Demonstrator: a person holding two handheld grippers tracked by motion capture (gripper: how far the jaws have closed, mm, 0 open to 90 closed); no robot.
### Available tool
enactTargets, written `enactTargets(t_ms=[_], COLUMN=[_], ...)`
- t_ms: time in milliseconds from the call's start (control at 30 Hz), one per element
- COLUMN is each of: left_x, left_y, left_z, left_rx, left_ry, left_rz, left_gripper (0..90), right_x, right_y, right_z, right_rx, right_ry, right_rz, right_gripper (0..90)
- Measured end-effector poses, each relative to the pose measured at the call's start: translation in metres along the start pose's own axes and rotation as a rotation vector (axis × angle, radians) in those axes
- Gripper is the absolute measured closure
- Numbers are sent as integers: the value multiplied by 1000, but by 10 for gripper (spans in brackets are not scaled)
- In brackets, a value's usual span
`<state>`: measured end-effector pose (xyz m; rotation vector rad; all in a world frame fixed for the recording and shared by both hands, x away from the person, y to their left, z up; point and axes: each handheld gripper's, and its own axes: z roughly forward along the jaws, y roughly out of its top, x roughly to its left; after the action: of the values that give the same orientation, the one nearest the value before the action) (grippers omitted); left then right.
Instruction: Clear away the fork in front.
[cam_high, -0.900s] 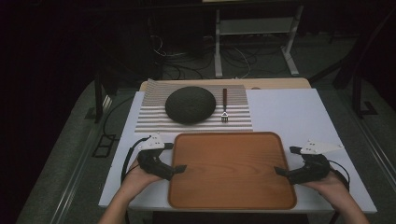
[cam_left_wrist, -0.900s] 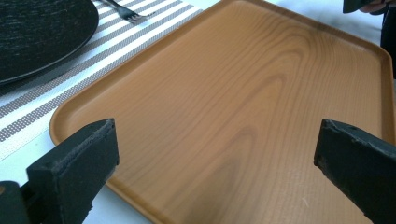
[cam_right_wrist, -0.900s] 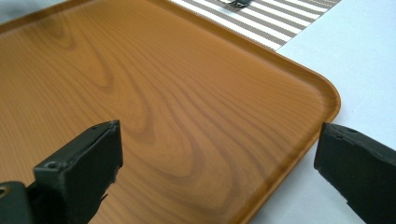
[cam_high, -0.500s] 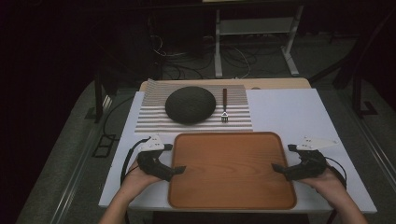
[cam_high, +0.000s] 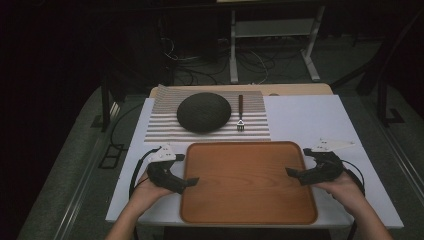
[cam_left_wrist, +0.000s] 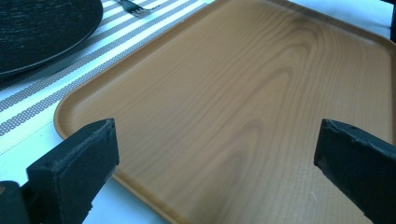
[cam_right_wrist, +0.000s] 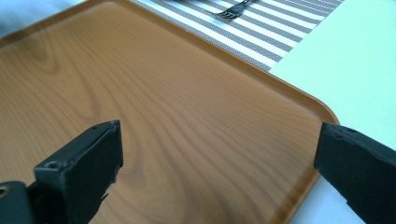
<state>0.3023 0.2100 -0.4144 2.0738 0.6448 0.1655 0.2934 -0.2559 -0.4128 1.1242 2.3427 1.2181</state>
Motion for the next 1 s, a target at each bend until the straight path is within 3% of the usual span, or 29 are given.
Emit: enactTargets(t_ms=[1000], left_x=[2], left_y=[-2], left_z=[-2], left_rx=[-9], left_ry=[5], left_rz=[-19], left_gripper=[0], right_x=[-4], right_y=[27], right_z=[29], right_rx=[21], right_ry=[27], right_rz=[8], right_gripper=[15])
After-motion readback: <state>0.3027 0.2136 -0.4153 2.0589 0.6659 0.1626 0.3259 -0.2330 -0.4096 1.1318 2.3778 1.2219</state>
